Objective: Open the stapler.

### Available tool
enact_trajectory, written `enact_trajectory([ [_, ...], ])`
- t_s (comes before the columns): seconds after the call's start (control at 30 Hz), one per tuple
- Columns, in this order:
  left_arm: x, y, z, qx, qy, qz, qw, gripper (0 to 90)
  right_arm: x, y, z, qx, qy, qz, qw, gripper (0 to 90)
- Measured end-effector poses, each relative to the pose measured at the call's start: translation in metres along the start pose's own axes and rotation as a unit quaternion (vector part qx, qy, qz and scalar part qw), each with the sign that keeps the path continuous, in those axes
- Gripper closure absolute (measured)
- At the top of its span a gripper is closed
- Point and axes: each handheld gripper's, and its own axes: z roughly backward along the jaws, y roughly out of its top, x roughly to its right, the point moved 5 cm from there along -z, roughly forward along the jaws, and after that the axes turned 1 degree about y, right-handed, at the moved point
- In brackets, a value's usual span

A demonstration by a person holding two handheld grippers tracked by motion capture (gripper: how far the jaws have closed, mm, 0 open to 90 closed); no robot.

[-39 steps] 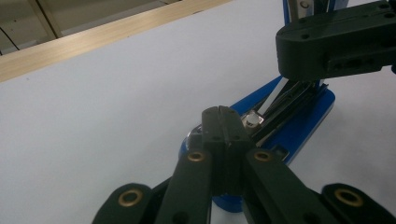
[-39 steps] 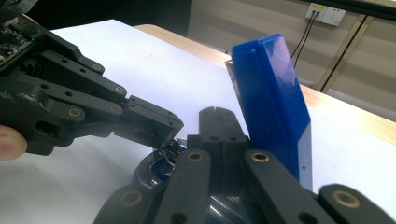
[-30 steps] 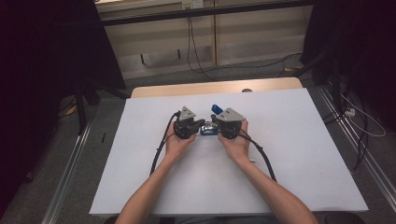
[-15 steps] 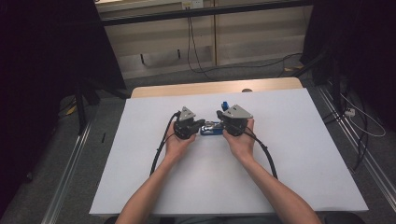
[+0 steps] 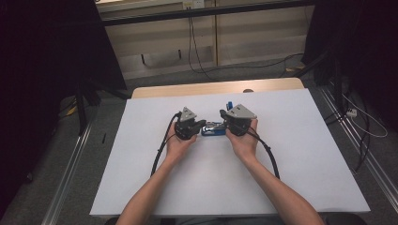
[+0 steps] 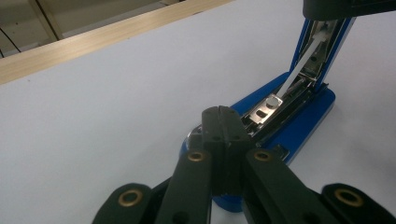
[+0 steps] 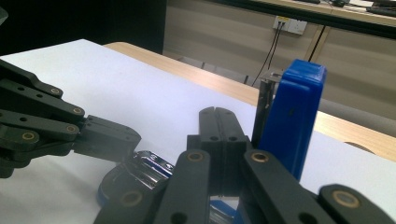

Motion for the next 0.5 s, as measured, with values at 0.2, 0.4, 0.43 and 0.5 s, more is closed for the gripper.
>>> enact_trajectory([
  [0.2, 0.0, 0.0, 0.0, -0.001, 0.002, -0.001, 1.0, 90.0, 0.004, 0.0, 0.002, 0.003, -0.005, -0.002, 1.0, 90.0],
  [0.4, 0.0, 0.0, 0.0, 0.0, 0.001, 0.002, 1.0, 90.0, 0.007, 0.001, 0.005, 0.009, -0.01, -0.003, 0.9999, 90.0],
  [0.43, 0.0, 0.0, 0.0, 0.0, 0.001, 0.002, 1.0, 90.0, 0.008, 0.001, 0.006, 0.01, -0.014, -0.002, 0.9999, 90.0],
  [0.5, 0.0, 0.0, 0.0, 0.0, 0.001, 0.002, 1.0, 90.0, 0.011, 0.001, 0.007, 0.008, -0.015, -0.005, 0.9999, 90.0],
])
